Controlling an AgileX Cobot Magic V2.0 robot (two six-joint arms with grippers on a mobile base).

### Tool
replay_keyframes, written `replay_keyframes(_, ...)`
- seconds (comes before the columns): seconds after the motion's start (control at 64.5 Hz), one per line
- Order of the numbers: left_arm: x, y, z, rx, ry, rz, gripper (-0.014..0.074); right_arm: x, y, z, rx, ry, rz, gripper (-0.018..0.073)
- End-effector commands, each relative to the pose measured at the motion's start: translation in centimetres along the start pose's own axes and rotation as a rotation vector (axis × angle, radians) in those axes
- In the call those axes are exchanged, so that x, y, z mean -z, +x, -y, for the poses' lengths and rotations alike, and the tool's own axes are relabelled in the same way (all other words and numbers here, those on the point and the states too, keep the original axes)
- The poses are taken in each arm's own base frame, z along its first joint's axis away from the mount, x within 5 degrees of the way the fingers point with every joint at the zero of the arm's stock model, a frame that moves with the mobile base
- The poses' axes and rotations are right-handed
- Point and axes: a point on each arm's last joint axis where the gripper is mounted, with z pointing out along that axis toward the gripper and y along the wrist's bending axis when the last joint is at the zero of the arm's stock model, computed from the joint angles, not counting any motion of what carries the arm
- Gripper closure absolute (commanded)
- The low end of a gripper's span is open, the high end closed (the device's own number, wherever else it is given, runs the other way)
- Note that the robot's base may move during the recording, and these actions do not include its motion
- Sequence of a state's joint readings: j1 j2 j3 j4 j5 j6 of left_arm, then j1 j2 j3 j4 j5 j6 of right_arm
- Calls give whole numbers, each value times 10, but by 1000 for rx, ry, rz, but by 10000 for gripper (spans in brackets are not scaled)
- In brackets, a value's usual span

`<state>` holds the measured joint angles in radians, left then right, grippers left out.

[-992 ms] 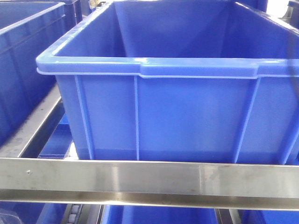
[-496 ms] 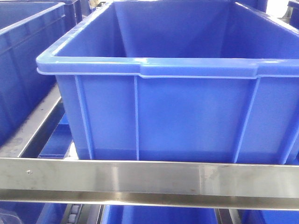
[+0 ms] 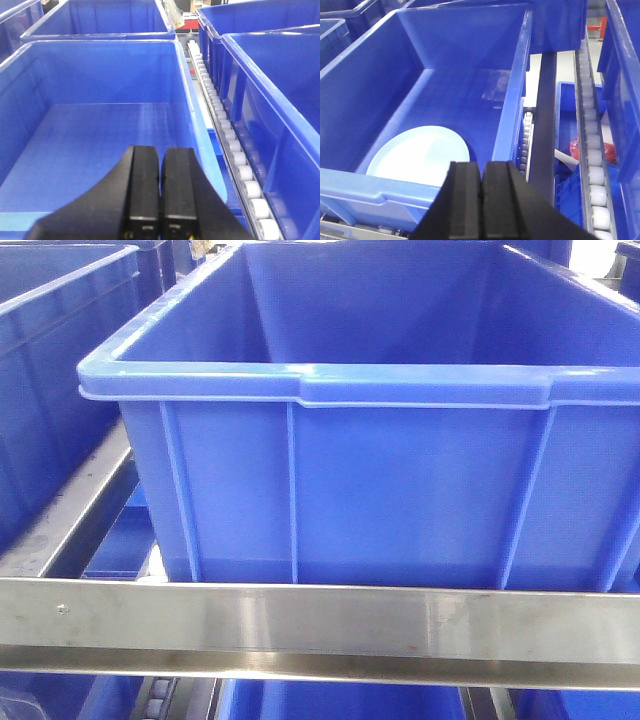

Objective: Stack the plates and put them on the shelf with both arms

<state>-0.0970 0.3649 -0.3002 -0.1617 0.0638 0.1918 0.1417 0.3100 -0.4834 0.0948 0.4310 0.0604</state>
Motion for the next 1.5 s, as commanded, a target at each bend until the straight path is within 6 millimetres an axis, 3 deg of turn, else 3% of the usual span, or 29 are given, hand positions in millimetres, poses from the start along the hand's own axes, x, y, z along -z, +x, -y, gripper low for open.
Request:
replay_keyframes(0.0,0,-16,-2,5,-16,100,514,3,-17,-1,17,-1,126,508)
replay_keyframes(0.248,0,-16,-2,5,-16,100,514,11,-5,4,130,40,182,512)
replay_keyframes(0.357,0,-16,-2,5,-16,100,514,21,17,8,140,66,216,512)
replay_keyframes(0.496,0,-16,-2,5,-16,100,514,19,50,15,153,117,206,512)
replay_keyframes(0.698,0,-16,-2,5,-16,100,514,5,91,23,146,141,190,512)
replay_keyframes(0.822,0,-16,-2,5,-16,100,514,-5,111,26,101,117,266,512)
replay_keyframes(1.489,0,-16,-2,5,-16,100,514,-5,114,27,86,123,219,512)
